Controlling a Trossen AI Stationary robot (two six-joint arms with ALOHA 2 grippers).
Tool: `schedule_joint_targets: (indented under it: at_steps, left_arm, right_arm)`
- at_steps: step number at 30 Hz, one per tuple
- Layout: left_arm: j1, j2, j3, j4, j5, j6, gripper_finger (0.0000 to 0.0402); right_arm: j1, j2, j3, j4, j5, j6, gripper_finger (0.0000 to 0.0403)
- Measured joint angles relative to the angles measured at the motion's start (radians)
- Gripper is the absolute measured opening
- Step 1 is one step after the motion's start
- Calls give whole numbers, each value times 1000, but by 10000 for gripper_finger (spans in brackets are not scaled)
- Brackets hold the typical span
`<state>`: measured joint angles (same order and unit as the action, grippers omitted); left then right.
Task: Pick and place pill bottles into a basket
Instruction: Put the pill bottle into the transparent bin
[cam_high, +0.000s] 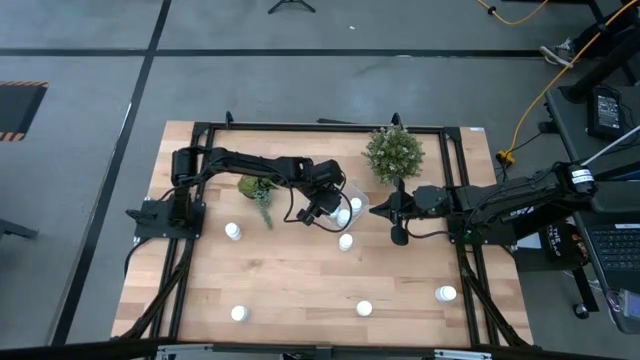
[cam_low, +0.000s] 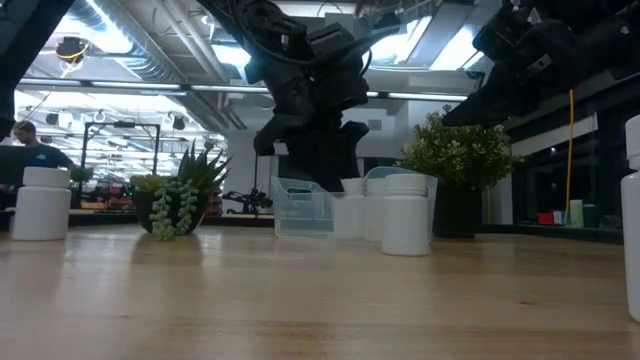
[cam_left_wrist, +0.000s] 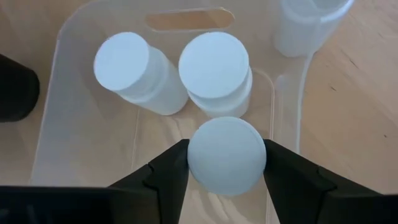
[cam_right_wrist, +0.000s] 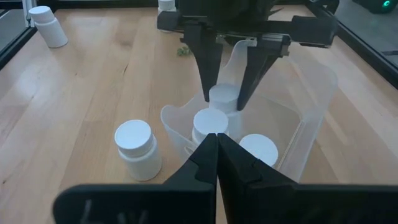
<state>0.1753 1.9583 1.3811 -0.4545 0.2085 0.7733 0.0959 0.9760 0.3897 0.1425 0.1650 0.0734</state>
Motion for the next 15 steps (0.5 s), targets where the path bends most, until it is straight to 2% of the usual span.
schedule_joint_targets:
  at_steps: [15]
  left_arm:
    - [-25,0,0,2,-3,-1,184]
  right_arm:
    - [0,0,0,-6,0,-3,9]
